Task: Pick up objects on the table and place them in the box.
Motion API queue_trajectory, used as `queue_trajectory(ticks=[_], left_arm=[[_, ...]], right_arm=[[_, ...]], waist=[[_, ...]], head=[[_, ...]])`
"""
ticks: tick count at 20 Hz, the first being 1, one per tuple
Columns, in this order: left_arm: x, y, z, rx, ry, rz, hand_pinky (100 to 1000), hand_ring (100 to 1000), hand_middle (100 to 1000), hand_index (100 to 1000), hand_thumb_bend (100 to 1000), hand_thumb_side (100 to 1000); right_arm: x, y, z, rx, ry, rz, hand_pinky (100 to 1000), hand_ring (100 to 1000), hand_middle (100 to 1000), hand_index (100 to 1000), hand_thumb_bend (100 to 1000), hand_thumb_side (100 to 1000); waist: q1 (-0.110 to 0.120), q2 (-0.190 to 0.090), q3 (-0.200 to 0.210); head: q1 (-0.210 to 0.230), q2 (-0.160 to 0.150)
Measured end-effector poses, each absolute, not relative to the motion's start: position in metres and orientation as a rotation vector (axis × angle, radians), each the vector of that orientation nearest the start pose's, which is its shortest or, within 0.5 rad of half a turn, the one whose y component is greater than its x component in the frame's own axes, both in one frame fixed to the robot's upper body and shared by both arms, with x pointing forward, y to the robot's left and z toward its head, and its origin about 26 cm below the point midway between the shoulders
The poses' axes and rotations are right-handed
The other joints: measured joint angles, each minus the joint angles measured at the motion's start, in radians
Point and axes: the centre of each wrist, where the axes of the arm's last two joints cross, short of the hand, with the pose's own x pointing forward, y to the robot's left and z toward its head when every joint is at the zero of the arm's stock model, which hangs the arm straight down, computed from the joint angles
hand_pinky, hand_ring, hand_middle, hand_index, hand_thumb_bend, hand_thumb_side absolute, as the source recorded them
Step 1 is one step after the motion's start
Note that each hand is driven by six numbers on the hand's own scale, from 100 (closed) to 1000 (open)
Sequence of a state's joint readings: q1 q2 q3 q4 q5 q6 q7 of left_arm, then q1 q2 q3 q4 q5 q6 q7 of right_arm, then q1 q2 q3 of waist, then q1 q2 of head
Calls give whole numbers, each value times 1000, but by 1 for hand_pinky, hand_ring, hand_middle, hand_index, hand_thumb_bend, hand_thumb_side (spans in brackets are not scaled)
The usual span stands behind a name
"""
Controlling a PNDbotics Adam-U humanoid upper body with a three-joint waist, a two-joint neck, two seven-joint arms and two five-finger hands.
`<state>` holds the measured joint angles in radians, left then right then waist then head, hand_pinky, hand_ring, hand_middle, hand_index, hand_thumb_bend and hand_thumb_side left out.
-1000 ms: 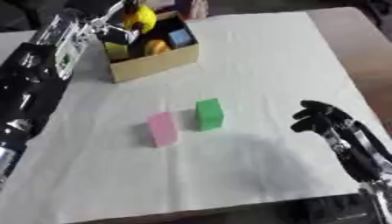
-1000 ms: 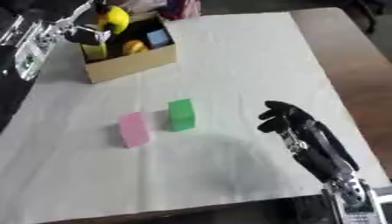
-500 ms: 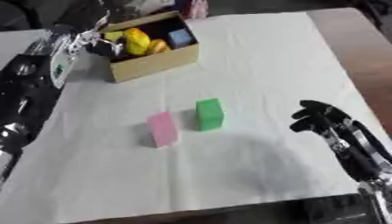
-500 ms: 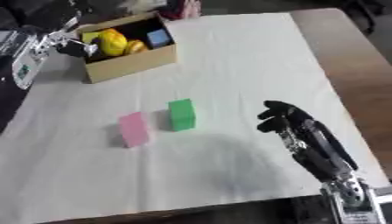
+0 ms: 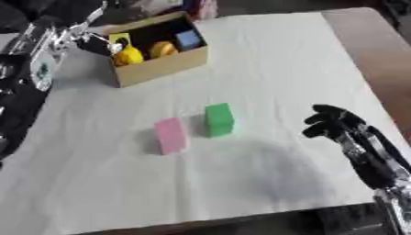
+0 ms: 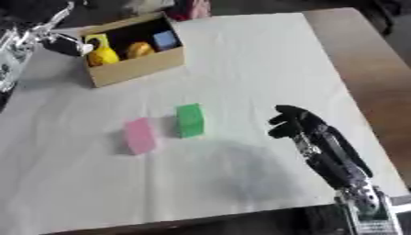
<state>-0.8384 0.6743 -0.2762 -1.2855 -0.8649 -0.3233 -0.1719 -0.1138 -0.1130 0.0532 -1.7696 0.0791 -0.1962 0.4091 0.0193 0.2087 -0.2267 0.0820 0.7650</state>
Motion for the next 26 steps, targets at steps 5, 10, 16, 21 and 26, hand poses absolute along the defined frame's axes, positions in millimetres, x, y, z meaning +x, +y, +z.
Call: queue_trajectory(ticks=[5, 10, 16, 21, 26], left_arm=[[386, 275, 267, -1177, 2070, 2454, 853, 846, 717, 838, 503, 334], [369, 247, 257, -888, 1722, 2678, 868, 872, 749, 860, 539, 359], [378, 228, 237, -814, 1634, 2769, 873, 875, 756, 858, 519, 356], [389, 225, 220, -789, 1635, 2819, 880, 880, 763, 855, 503, 349], [394, 225, 207, -759, 1616, 2861, 886, 883, 764, 850, 502, 345]], right_arm=[[298, -238, 74, 173, -1979, 661, 694, 656, 677, 863, 100, 697], [298, -240, 74, 170, -1977, 666, 694, 656, 677, 863, 100, 694], [298, -240, 74, 169, -1977, 667, 695, 656, 677, 863, 100, 694], [298, -240, 74, 170, -1977, 669, 695, 656, 677, 863, 100, 693], [298, -240, 74, 170, -1977, 669, 695, 656, 677, 863, 100, 696]], waist=[[5, -5, 1], [7, -13, -1], [4, -13, -6], [4, -13, -10], [6, -13, -11]], head=[[-4, 0], [-3, 0], [-1, 0], [-1, 0], [-1, 0]])
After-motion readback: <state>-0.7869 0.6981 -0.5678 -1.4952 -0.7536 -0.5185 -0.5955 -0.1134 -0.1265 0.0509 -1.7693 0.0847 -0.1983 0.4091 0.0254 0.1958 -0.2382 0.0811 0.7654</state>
